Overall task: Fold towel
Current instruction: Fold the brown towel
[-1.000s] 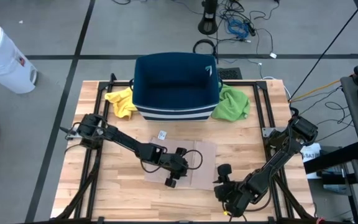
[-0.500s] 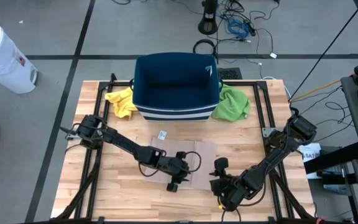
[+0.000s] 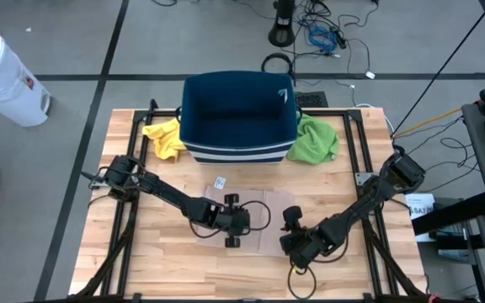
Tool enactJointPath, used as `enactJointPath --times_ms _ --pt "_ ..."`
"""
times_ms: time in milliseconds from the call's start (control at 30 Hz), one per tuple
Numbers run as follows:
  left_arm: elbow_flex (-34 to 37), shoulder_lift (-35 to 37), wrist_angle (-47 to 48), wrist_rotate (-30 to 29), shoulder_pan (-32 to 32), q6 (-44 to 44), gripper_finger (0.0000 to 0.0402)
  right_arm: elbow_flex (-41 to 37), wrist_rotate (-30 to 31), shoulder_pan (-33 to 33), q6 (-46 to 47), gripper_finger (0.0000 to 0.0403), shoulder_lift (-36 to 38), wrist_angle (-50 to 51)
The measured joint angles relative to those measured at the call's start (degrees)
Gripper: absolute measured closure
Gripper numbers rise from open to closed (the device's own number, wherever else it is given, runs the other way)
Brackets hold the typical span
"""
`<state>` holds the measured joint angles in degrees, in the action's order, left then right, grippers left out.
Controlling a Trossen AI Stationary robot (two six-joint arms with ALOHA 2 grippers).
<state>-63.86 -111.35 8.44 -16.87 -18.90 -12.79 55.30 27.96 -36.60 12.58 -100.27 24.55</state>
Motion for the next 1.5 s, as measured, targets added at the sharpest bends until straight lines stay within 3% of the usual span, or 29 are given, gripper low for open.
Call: enactJointPath --times_ms 133,400,700,833,1033,1167,1267,1500 --pt "0.0 0.0 0.3 -0.2 0.0 -0.6 0.0243 -2.5 -1.5 2.1 -0.2 0.0257 0.0 -2.9" --pt "0.0 0.0 0.3 -0.2 1.5 3.6 0.0243 -4.5 -17.1 2.8 1.4 0.0257 0.0 -12.1" --pt "0.0 -0.1 -1.5 1.6 5.7 8.9 0.0243 -4.4 -23.8 1.2 2.8 0.0257 0.4 -23.9" --pt "0.0 0.2 -1.6 1.6 6.0 8.8 0.0243 -3.3 -23.1 1.2 2.2 0.0257 2.3 -19.0" --pt "0.0 2.8 -2.2 1.7 3.2 5.9 0.0243 -3.2 -12.1 1.4 2.9 0.0257 5.0 -3.6" --pt "0.0 3.1 -0.2 5.0 0.9 3.9 0.0243 -3.2 -9.9 2.6 3.1 0.0257 5.1 2.6" --pt "0.0 3.1 1.9 9.0 -0.1 1.3 0.0243 -3.2 -9.9 3.7 2.9 0.0257 4.4 4.3" --pt "0.0 3.0 3.8 9.3 -1.0 0.8 0.0243 -5.5 -11.3 4.4 0.6 0.0257 4.0 -0.5"
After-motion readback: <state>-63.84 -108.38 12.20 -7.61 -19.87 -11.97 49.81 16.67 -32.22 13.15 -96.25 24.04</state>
